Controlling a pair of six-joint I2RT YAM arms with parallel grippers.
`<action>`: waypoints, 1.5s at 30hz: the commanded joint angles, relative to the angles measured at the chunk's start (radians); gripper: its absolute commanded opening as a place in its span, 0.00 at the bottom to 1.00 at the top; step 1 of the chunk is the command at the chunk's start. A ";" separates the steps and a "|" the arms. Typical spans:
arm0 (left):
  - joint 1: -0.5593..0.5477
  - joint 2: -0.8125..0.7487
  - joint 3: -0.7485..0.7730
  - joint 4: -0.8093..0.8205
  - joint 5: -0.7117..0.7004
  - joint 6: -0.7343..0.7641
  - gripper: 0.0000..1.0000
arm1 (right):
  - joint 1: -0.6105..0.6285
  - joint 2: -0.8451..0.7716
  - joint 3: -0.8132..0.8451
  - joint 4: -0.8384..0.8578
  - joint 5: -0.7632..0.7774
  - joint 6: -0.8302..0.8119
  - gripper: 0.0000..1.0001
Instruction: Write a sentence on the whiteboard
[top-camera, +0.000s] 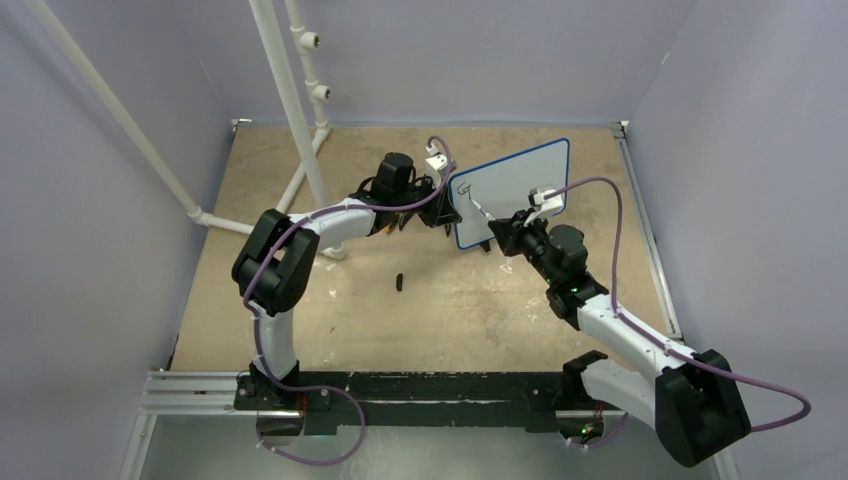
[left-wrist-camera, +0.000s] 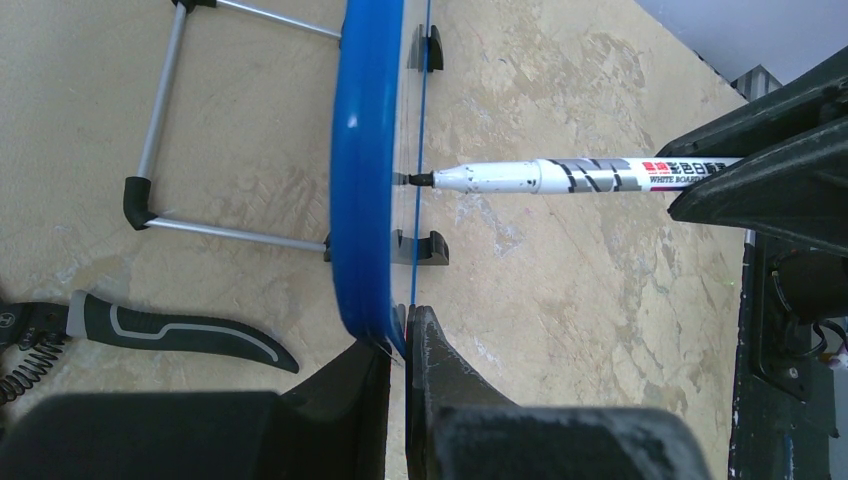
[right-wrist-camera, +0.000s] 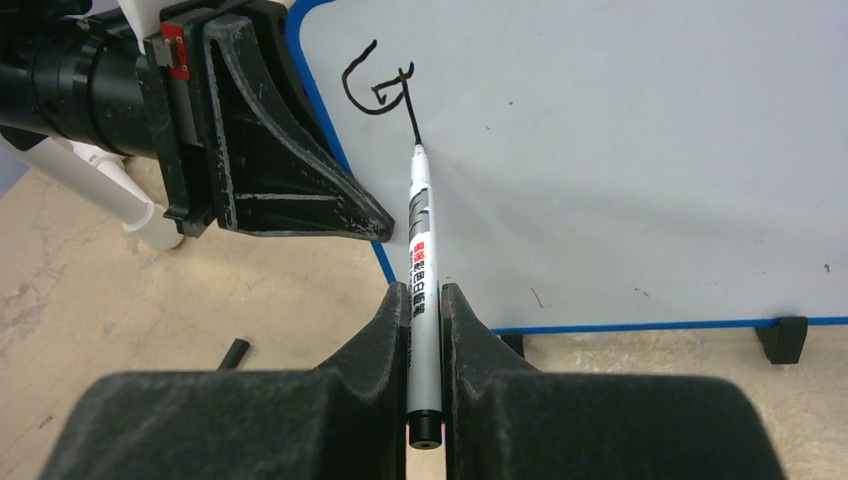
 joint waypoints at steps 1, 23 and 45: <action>-0.002 -0.032 0.026 -0.015 0.020 0.010 0.00 | 0.000 -0.030 0.000 -0.022 0.006 0.010 0.00; -0.001 -0.035 0.026 -0.018 0.023 0.014 0.00 | 0.000 -0.062 0.052 0.048 0.099 -0.016 0.00; -0.002 -0.027 0.029 -0.021 0.026 0.015 0.00 | 0.000 0.000 0.068 0.089 0.033 -0.040 0.00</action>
